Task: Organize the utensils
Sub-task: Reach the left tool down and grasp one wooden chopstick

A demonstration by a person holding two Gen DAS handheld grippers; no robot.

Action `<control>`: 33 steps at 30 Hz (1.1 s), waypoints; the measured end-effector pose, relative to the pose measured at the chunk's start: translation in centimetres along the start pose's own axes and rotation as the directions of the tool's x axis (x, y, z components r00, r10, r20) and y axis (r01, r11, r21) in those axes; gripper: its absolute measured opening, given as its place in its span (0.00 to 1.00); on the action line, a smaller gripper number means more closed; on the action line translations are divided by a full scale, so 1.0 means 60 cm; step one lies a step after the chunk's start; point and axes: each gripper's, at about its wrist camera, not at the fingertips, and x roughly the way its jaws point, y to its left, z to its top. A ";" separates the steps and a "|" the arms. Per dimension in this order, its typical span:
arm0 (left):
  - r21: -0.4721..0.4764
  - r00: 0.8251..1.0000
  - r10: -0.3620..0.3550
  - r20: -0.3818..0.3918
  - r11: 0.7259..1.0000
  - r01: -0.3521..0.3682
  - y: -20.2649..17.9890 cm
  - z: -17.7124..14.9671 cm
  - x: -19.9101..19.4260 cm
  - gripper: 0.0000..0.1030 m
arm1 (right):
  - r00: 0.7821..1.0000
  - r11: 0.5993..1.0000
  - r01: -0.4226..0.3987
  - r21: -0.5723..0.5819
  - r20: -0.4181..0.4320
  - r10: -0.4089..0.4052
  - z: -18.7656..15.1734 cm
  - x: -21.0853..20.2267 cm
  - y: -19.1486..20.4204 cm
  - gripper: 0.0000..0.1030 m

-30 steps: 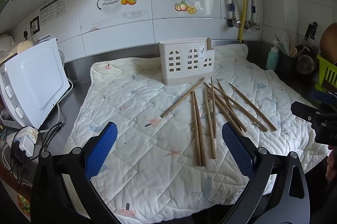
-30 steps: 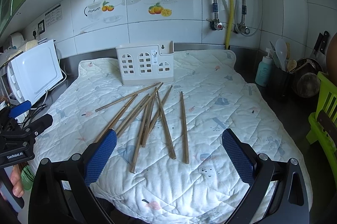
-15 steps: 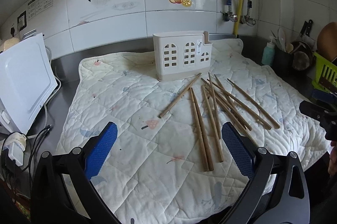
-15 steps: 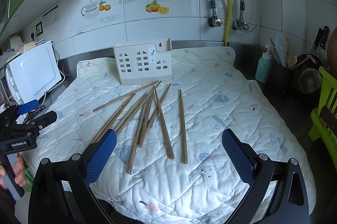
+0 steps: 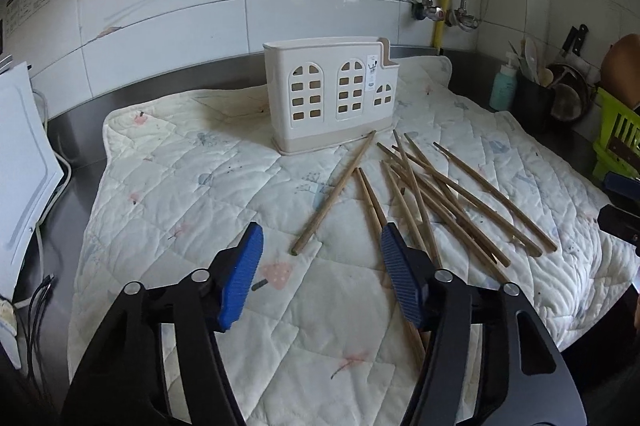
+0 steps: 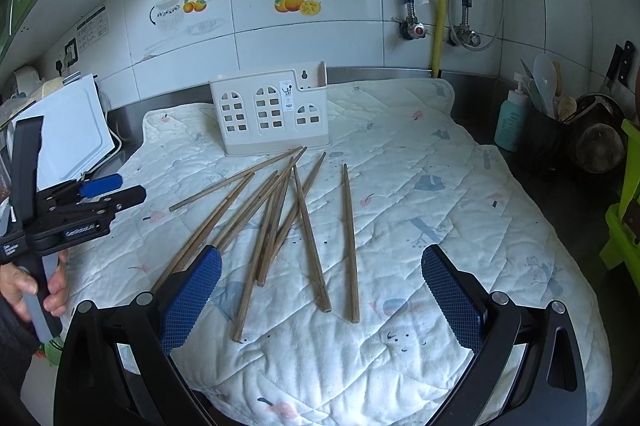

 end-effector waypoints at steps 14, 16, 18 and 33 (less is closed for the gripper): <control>0.055 0.984 -0.108 -0.145 0.992 0.117 0.036 0.007 0.130 0.20 | 0.999 1.000 -0.023 0.003 -0.043 0.024 0.009 0.065 -0.007 0.94; 0.045 0.977 -0.132 -0.165 0.989 0.141 0.040 0.009 0.141 0.18 | 0.999 1.000 -0.027 0.004 -0.046 0.027 0.011 0.072 -0.005 0.94; 0.050 0.974 -0.124 -0.188 0.990 0.135 0.040 0.009 0.153 0.18 | 0.998 0.999 -0.033 0.007 -0.049 0.033 0.012 0.080 -0.003 0.94; 0.111 0.959 -0.105 -0.263 0.984 0.138 0.028 0.011 0.188 0.12 | 0.996 0.999 -0.045 0.015 -0.071 0.046 0.009 0.109 -0.001 0.94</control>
